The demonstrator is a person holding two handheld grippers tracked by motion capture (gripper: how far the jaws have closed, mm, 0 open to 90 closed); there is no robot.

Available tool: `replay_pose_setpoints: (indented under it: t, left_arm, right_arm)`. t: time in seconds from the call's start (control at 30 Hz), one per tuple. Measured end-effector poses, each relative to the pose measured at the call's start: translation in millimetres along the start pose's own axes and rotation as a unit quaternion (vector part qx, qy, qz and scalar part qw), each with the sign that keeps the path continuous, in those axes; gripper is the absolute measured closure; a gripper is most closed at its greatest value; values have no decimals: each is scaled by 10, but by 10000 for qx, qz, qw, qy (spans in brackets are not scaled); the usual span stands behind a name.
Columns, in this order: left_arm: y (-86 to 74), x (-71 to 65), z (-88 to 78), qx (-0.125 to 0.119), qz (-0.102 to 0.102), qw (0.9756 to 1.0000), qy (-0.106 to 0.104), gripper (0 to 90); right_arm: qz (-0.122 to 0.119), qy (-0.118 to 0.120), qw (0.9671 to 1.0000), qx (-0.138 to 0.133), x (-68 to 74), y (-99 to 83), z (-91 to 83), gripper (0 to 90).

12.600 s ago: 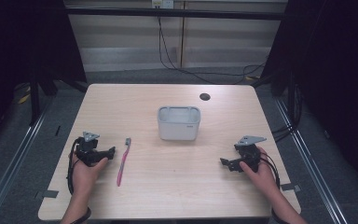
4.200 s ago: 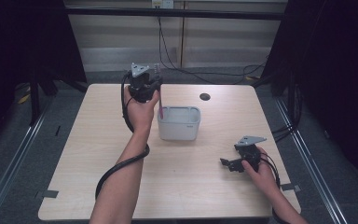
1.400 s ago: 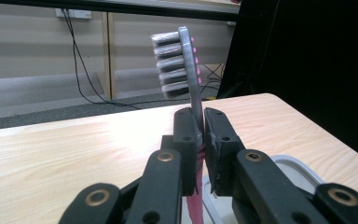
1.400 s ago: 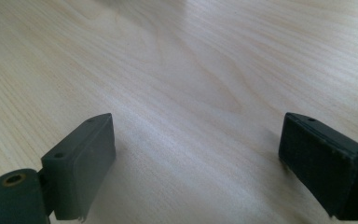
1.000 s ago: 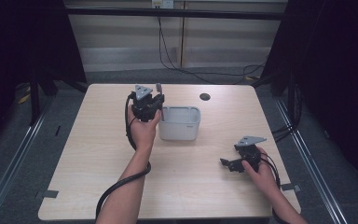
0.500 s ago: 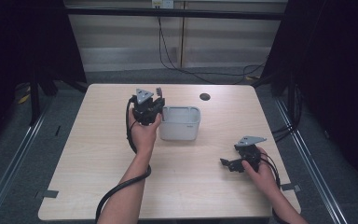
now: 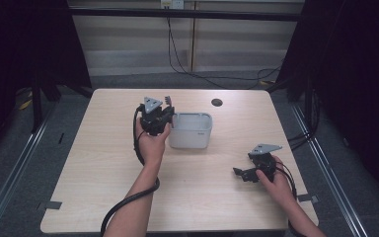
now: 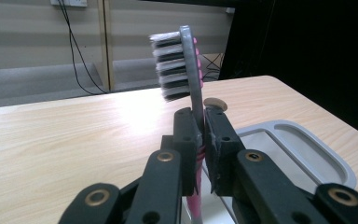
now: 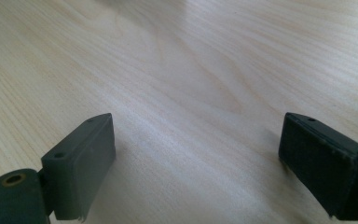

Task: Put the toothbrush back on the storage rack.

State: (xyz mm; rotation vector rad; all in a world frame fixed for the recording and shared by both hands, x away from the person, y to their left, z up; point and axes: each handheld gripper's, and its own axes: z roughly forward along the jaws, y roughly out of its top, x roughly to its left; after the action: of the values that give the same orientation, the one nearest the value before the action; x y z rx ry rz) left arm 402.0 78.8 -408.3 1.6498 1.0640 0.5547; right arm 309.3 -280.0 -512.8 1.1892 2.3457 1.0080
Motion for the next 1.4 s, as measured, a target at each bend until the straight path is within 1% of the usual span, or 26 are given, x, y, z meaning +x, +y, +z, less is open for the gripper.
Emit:
replay_pose_setpoints:
  t: [0.13, 0.27, 0.37, 0.93, 1.13, 1.4]
  left_arm:
    - [-15, -9, -4, -22, -20, 10000, 15, 838]
    - [-29, -10, -10, 9, 10, 10000, -1, 838]
    - [-46, -15, -10, 16, -12, 10000, 6, 838]
    - [-131, -43, -11, 70, 22, 10000, 1, 837]
    - [-165, -44, -20, 74, -9, 10000, 22, 837]
    - [-203, -57, -36, 102, 68, 9999, 31, 836]
  right_arm:
    - [2, 0, 10000, 1, 0, 0, 0, 103]
    - [1, 1, 10000, 1, 0, 0, 0, 103]
    - [1, -1, 10000, 1, 0, 0, 0, 103]
    - [1, -1, 10000, 0, 0, 0, 0, 103]
    - [1, 0, 10000, -1, 0, 0, 0, 103]
    - [1, 1, 10000, 1, 0, 0, 0, 103]
